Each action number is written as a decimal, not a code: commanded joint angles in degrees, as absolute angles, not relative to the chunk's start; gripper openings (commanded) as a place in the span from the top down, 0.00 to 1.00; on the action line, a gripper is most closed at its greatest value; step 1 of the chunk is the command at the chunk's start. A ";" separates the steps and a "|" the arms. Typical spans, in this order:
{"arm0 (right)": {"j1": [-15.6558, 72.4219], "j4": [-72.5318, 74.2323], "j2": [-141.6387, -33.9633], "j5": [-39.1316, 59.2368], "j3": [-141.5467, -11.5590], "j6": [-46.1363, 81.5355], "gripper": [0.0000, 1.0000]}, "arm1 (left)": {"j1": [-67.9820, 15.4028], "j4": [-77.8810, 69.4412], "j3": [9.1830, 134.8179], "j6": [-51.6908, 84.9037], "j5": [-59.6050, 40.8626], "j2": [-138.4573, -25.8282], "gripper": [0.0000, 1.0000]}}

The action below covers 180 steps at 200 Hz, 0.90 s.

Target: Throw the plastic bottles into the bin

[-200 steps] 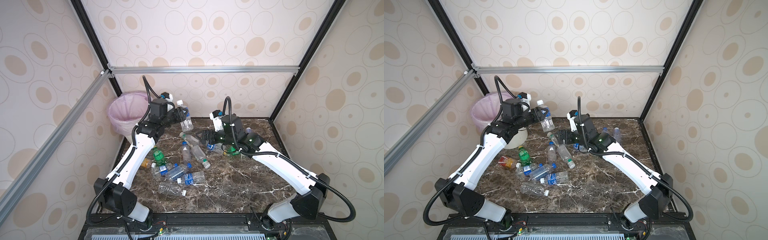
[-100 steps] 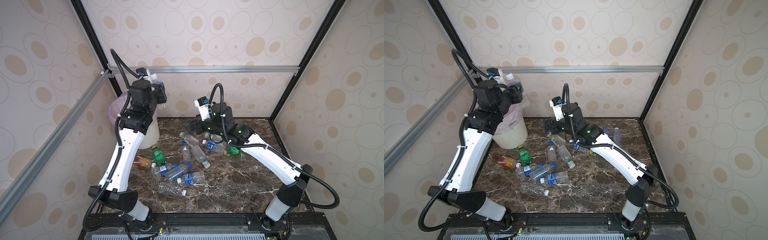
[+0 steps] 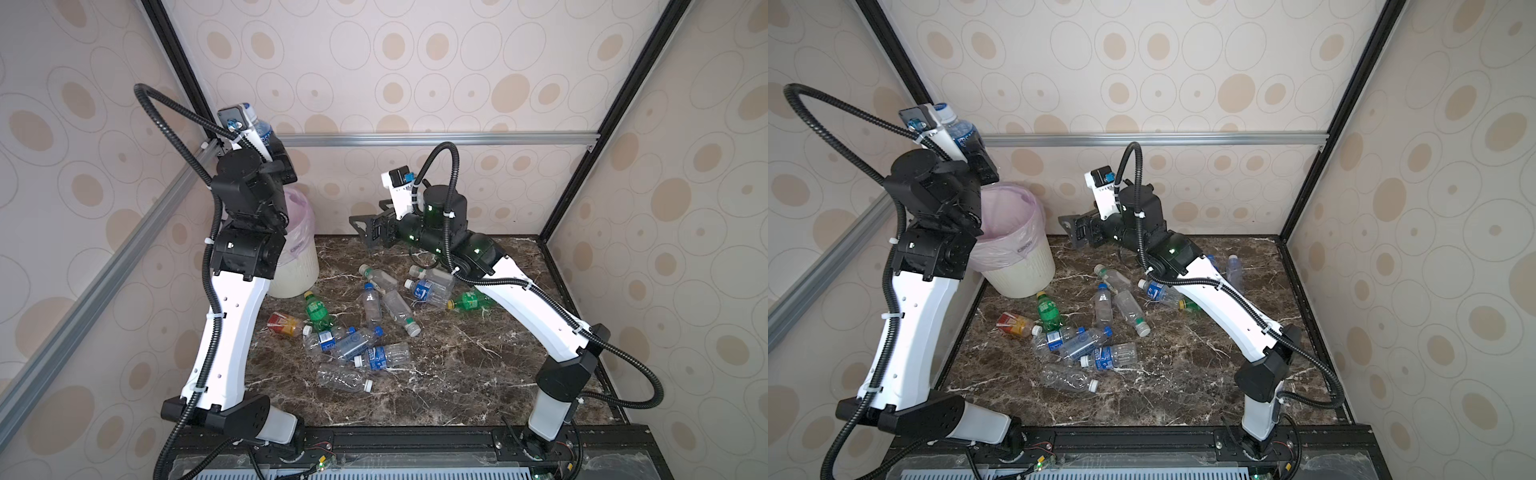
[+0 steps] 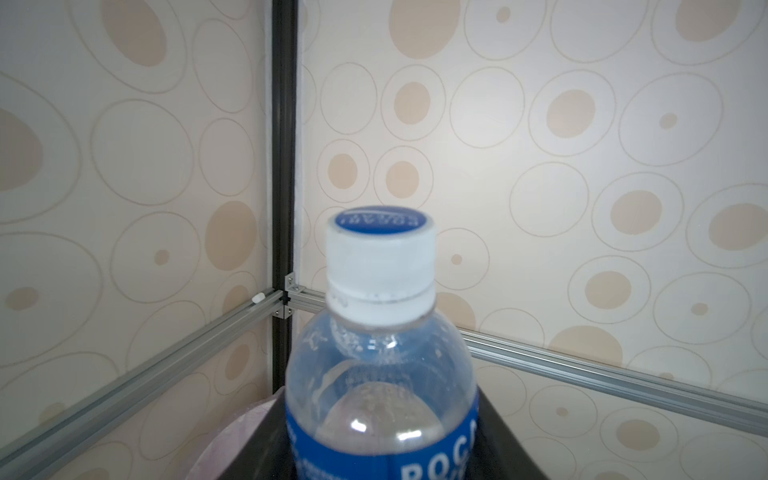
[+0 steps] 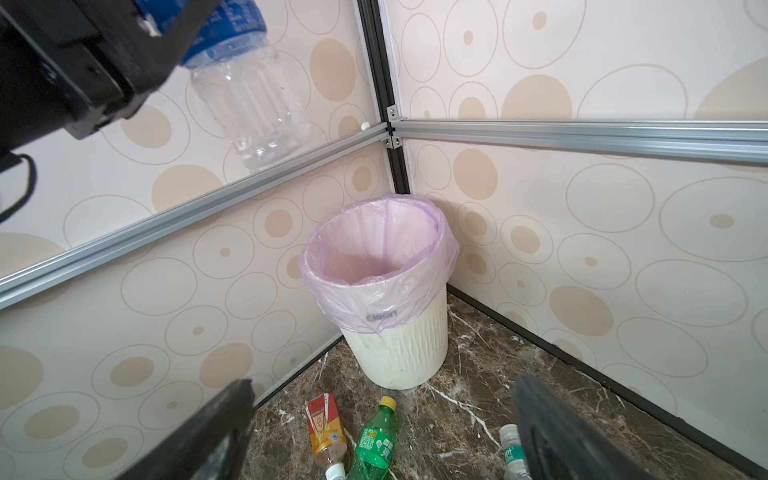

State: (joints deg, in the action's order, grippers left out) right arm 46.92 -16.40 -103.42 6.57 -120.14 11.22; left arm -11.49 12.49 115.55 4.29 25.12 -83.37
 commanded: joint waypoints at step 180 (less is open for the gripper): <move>47.15 -21.12 -102.90 3.51 -114.51 15.56 0.00 | -1.44 36.21 125.50 10.70 11.97 -105.40 0.01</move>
